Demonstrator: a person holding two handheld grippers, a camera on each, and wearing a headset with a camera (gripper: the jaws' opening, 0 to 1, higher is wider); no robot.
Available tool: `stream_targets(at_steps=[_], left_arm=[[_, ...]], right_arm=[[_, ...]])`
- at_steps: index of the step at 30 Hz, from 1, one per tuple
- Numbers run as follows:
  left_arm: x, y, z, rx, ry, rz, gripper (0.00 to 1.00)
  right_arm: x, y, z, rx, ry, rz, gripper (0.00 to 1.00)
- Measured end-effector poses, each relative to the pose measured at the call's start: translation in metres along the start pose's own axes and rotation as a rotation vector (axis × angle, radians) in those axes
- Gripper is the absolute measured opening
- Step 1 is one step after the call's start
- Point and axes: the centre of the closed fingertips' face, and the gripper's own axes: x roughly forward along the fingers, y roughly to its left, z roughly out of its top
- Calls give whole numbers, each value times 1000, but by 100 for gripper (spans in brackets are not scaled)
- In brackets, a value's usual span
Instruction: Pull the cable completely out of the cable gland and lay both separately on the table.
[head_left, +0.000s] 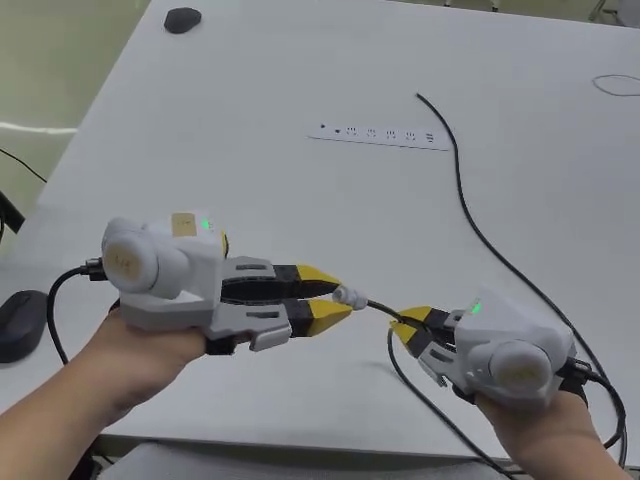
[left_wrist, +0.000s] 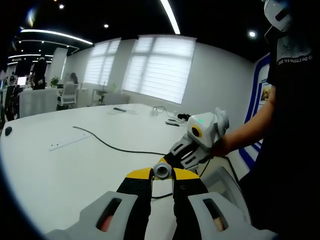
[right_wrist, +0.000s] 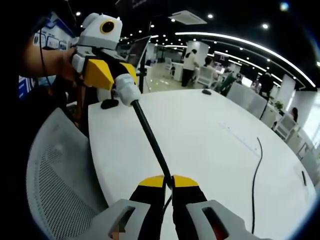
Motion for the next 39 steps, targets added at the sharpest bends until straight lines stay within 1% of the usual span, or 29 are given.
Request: stream_targets(at_steps=[2, 3, 7, 12, 17, 22, 25, 27, 29, 31, 33, 35, 39], left_arm=[[-1, 1, 1, -17, -10, 0, 15], [-1, 1, 1, -12, -9, 2, 15], [-2, 3, -7, -10, 12, 8, 15], [-1, 2, -8, -12, 19, 11, 15], [2, 3, -14, 0, 38, 12, 15], [2, 8, -18, -5, 32, 23, 15], [2, 10, -23, -8, 27, 28, 15], [1, 13, -26, -7, 24, 35, 15], [0, 16, -31, -18, 28, 42, 15], [-1, 18, -36, -11, 29, 49, 15], [-2, 18, -40, -24, 29, 45, 15], [-3, 19, -44, -19, 33, 50, 15], [-6, 22, -51, -36, 27, 58, 15]], right_arm=[[-1, -2, -2, -4, 4, -3, 0], [-2, -3, -3, 5, 3, -2, 0], [-3, -5, -4, 13, -7, -3, 0], [-4, -5, -2, 15, -9, -4, 0], [-1, -3, 0, 4, -5, 6, 0], [1, -2, 5, 0, -6, 14, 0], [3, -3, 8, -2, -3, 19, 0], [3, -4, 11, -5, -1, 22, 0], [4, -5, 15, -4, 0, 24, 0], [4, -7, 22, -1, -1, 20, 0], [5, -7, 28, 1, -1, 28, 0], [8, -8, 33, -10, -3, 32, 0], [13, -10, 39, -10, 5, 43, 0]])
